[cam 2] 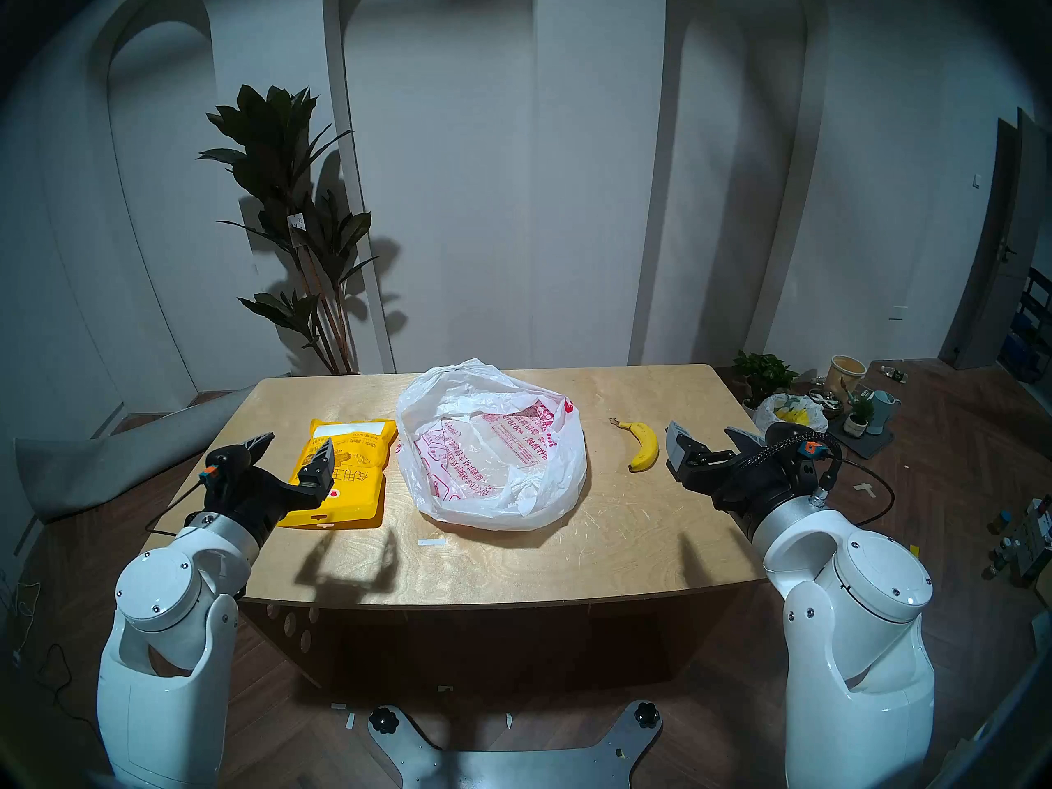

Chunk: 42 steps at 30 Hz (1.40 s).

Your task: Bag the groceries: heavy items first, fragile items on top

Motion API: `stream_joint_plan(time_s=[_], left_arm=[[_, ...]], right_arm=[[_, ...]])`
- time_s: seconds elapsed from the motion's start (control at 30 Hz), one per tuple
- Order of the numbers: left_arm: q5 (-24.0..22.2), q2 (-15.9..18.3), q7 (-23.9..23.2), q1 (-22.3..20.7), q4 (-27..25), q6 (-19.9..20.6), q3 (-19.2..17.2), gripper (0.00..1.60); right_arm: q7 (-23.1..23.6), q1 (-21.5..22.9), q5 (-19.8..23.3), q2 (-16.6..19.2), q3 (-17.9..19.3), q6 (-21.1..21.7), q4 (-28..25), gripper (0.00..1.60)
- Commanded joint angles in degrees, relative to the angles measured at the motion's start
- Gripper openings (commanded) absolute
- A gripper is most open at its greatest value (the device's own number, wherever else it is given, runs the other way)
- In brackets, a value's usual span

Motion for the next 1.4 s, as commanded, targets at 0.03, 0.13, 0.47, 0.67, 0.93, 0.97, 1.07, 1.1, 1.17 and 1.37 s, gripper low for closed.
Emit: stream_joint_plan(time_s=[0.03,0.13,0.47,0.67,0.93,0.97,1.07,1.1,1.17,1.37], left_arm=[[14.33,7.29,-0.35,4.27,1.56,0.06,5.15,1.60],[19.83,9.39,0.11,5.79,1.70,-0.24,6.66,1.60],[38.41,15.41,1.36,9.95,3.38,-2.82,5.64,1.60],[46.94,19.20,1.10,9.34,5.48,-5.75,3.21,1.60],[57.84,24.42,0.22,6.16,10.28,-14.24,6.17,1.60],[58.17,25.01,0.18,5.70,10.52,-15.13,6.63,1.60],[56.18,26.95,-1.31,4.50,10.40,-18.54,8.01,1.60],[56.26,27.25,-1.72,4.14,10.34,-18.75,8.54,1.60],[56.11,27.92,-2.27,2.88,11.22,-20.32,9.45,1.60],[54.21,26.69,-5.32,-2.17,15.92,-22.29,9.49,1.60]], right_arm=[[0.08,0.27,0.02,0.04,0.03,-0.16,-0.65,1.60],[0.15,0.30,0.02,0.05,0.04,-0.18,-0.60,1.60],[0.31,0.34,0.01,0.05,0.08,-0.20,-0.57,1.60],[0.39,0.34,0.00,0.05,0.11,-0.20,-0.58,1.60],[0.31,0.20,-0.08,-0.09,0.14,-0.16,-0.89,1.60],[0.30,0.19,-0.09,-0.10,0.14,-0.15,-0.91,1.60],[0.27,0.17,-0.11,-0.13,0.13,-0.13,-0.96,1.60],[0.26,0.17,-0.12,-0.13,0.13,-0.13,-0.97,1.60],[0.23,0.15,-0.13,-0.16,0.13,-0.11,-1.01,1.60],[0.26,0.16,-0.14,-0.17,0.13,-0.11,-0.99,1.60]])
